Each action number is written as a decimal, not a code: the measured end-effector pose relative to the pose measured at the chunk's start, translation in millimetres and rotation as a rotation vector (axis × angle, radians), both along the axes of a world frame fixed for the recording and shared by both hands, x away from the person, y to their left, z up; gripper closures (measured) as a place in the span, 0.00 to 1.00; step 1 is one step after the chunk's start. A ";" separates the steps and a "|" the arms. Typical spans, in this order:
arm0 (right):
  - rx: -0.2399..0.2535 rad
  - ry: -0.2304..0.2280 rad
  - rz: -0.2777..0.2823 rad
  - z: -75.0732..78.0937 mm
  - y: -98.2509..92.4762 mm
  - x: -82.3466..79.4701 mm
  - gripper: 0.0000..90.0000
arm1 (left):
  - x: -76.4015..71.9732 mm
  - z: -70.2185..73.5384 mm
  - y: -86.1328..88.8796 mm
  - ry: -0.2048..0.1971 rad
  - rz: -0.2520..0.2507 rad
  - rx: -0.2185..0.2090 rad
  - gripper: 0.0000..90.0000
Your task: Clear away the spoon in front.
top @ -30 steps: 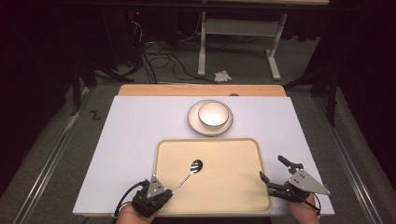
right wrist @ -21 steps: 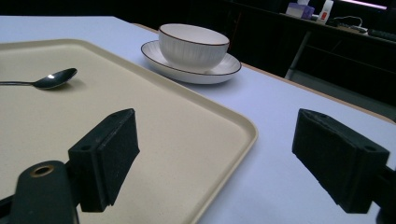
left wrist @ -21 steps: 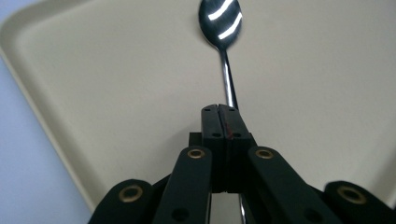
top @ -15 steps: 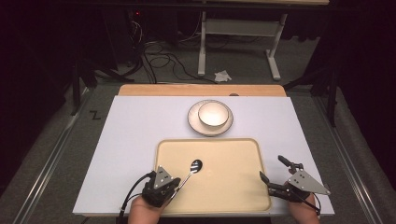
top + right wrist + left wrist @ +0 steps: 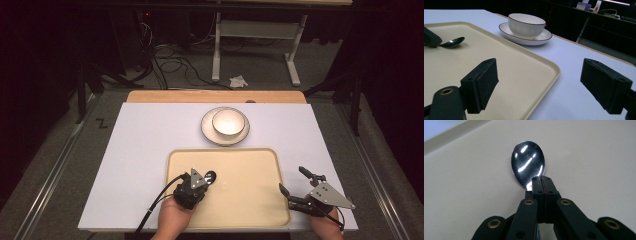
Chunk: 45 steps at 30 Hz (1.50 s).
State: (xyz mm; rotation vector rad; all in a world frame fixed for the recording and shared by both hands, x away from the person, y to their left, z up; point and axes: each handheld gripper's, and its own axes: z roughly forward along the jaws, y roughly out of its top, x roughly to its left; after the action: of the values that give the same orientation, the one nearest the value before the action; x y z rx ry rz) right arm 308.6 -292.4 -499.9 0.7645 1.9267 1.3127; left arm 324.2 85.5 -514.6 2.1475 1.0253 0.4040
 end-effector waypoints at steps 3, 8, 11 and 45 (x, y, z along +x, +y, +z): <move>-0.001 -0.001 0.002 0.1 0.4 0.0 0.17 | 7.3 -0.1 3.1 0.005 0.016 -0.003 1.00; -0.002 -0.003 0.003 0.1 0.5 0.2 0.17 | 20.3 0.3 10.9 0.013 0.055 -0.004 1.00; -0.004 -0.002 0.001 0.2 0.1 0.0 0.17 | 26.1 0.4 16.1 0.014 0.076 -0.001 1.00; 0.001 -0.007 -0.001 1.1 0.0 -2.9 0.17 | -56.2 1.5 48.2 0.016 -0.032 0.043 1.00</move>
State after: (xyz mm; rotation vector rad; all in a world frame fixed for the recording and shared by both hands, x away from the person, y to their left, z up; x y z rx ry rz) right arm 305.7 -292.5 -498.9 0.7603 1.9196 1.3142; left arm 267.9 133.7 -513.2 2.2062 0.9982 0.3970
